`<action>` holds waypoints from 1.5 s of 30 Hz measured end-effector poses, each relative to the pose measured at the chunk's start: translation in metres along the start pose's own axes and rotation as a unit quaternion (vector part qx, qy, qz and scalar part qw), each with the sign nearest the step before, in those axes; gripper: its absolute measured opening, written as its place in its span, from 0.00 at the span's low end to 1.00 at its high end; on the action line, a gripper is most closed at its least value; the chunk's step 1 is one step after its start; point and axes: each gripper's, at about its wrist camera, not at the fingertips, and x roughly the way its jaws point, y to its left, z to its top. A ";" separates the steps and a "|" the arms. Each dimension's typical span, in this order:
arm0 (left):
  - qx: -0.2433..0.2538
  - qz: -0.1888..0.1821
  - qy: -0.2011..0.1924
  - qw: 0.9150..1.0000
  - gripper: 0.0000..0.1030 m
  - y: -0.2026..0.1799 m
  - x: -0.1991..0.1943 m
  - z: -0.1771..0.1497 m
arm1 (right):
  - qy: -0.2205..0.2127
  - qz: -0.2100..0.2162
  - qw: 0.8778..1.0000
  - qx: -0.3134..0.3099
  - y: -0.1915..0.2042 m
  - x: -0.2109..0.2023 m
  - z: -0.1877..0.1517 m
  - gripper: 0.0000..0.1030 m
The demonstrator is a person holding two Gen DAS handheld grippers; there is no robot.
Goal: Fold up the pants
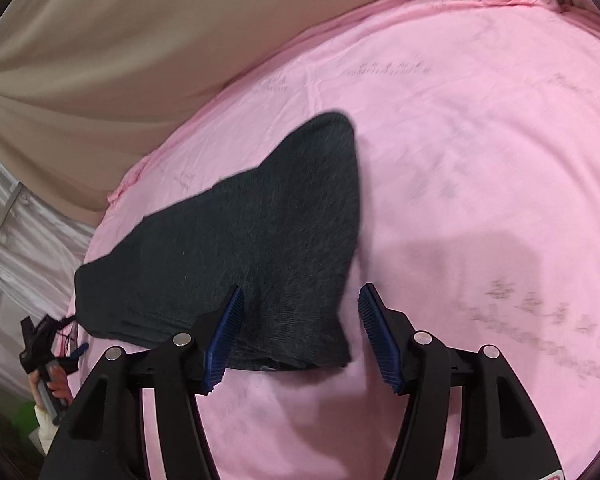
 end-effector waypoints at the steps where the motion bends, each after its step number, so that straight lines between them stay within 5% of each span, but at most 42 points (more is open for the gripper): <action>1: -0.001 0.004 -0.008 1.000 0.75 -0.001 0.002 0.006 | 0.001 -0.008 1.000 -0.011 0.004 0.001 -0.001 0.59; 5: -0.019 -0.007 -0.024 1.000 0.71 0.000 0.018 0.026 | -0.002 -0.002 1.000 -0.011 0.002 0.001 -0.001 0.61; 7: -0.028 0.014 -0.027 0.999 0.27 -0.002 0.026 0.036 | -0.003 0.008 1.000 -0.002 -0.002 -0.001 0.000 0.61; 8: -0.031 0.004 -0.024 0.999 0.19 -0.006 0.028 0.040 | -0.004 0.010 1.000 -0.002 -0.003 -0.001 0.000 0.61; 10: -0.014 0.005 -0.038 0.999 0.17 -0.025 0.019 0.044 | -0.004 0.014 1.000 -0.005 -0.004 -0.002 0.000 0.62; 13: 0.109 -0.002 -0.088 0.990 0.16 -0.108 -0.025 0.022 | -0.005 0.025 1.000 0.001 -0.006 -0.002 0.001 0.62; 15: 0.202 -0.033 -0.101 0.974 0.16 -0.177 -0.053 -0.012 | -0.006 0.038 0.999 0.012 -0.012 -0.004 0.000 0.62; 18: 0.327 -0.080 -0.098 0.936 0.17 -0.263 -0.068 -0.084 | -0.010 0.061 0.998 0.027 -0.019 -0.008 -0.001 0.62; 22: 0.417 -0.142 0.036 0.897 0.23 -0.327 -0.013 -0.193 | -0.030 0.080 0.995 0.048 -0.033 -0.022 -0.002 0.62; 25: 0.484 -0.085 0.111 0.864 0.24 -0.339 0.051 -0.270 | -0.049 0.063 0.995 0.053 -0.047 -0.042 -0.004 0.62; 27: 0.495 -0.067 0.122 0.858 0.25 -0.333 0.061 -0.289 | -0.064 0.020 0.997 0.033 -0.054 -0.063 -0.004 0.62; 30: 0.496 -0.064 0.086 0.861 0.36 -0.317 0.034 -0.281 | -0.077 0.019 0.997 0.012 -0.052 -0.088 0.001 0.62; 31: 0.487 -0.065 0.074 0.868 0.49 -0.309 0.024 -0.269 | -0.079 0.040 0.996 0.007 -0.047 -0.094 0.005 0.62; 36: 0.427 -0.021 -0.015 0.904 0.60 -0.260 -0.027 -0.205 | -0.047 0.142 0.989 -0.006 -0.007 -0.075 0.024 0.73; 39: 0.383 0.002 -0.048 0.923 0.64 -0.225 -0.048 -0.175 | -0.006 0.127 0.992 -0.011 0.011 -0.039 0.026 0.74; 44: 0.345 0.023 -0.035 0.938 0.64 -0.184 -0.037 -0.148 | 0.052 0.116 0.992 0.023 0.010 0.009 0.014 0.77; 45: 0.343 0.025 -0.031 0.939 0.64 -0.175 -0.038 -0.148 | 0.047 0.111 0.993 0.017 0.013 0.011 0.013 0.69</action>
